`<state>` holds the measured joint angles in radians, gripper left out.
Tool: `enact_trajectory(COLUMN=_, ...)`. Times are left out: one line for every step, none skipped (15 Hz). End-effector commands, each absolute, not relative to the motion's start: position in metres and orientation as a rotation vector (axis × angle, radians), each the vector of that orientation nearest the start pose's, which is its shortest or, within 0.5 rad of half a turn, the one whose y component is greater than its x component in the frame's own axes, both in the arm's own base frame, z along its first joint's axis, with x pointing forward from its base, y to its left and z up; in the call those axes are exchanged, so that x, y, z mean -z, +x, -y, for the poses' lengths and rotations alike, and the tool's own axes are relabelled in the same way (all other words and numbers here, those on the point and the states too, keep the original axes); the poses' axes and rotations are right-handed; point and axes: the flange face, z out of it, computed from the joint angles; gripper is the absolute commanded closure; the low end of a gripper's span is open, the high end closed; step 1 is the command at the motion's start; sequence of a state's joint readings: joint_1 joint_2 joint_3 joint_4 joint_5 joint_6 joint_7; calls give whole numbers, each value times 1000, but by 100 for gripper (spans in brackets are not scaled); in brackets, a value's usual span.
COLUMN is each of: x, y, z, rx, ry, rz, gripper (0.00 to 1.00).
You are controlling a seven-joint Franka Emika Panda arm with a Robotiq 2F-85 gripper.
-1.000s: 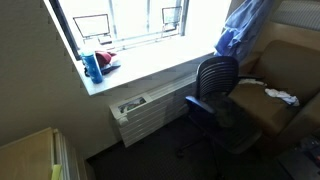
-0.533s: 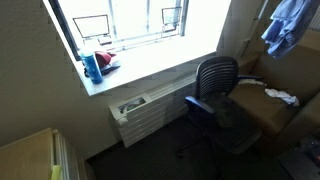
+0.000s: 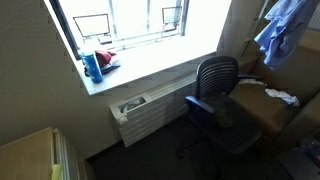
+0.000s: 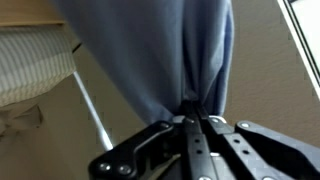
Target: Move the black cloth from the brown couch to the black chair then move the blue cloth from the black chair to the brown couch
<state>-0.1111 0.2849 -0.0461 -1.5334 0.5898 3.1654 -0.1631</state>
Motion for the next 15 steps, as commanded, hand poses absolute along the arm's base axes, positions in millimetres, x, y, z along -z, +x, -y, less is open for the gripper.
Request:
enact_trajectory(x=-636, y=654, z=218, rx=1946, ry=-2442, rz=-613, gripper=99)
enact_trajectory(x=-625, y=650, z=231, rx=1950, ry=-2511, rz=-593, gripper=99)
enact_trajectory(x=-615, y=644, z=242, rx=1953, ry=-2576, rz=-571, gripper=99)
enact_trajectory(x=-602, y=640, z=247, rx=1943, ry=-2642, rz=-537, gripper=99)
enact_trajectory(x=-591, y=634, z=251, rx=1917, ry=-2710, rz=-501, gripper=99)
enact_trajectory(x=-578, y=630, z=251, rx=1878, ry=-2776, rz=-453, gripper=99)
enact_trajectory(x=-566, y=627, z=252, rx=1860, ry=-2838, rz=-407, gripper=99)
enact_trajectory(x=-578, y=642, z=257, rx=1881, ry=-2743, rz=-499, gripper=96)
enact_trajectory(x=-567, y=641, z=258, rx=1858, ry=-2787, rz=-476, gripper=96)
enact_trajectory(x=-560, y=640, z=259, rx=1845, ry=-2808, rz=-465, gripper=96)
enact_trajectory(x=-557, y=639, z=258, rx=1842, ry=-2817, rz=-458, gripper=96)
enact_trajectory(x=-557, y=639, z=258, rx=1843, ry=-2820, rz=-452, gripper=99)
enact_trajectory(x=-555, y=637, z=265, rx=1792, ry=-2865, rz=-431, gripper=99)
enact_trajectory(x=-553, y=634, z=269, rx=1734, ry=-2910, rz=-387, gripper=99)
enact_trajectory(x=-551, y=628, z=279, rx=1658, ry=-2992, rz=-322, gripper=99)
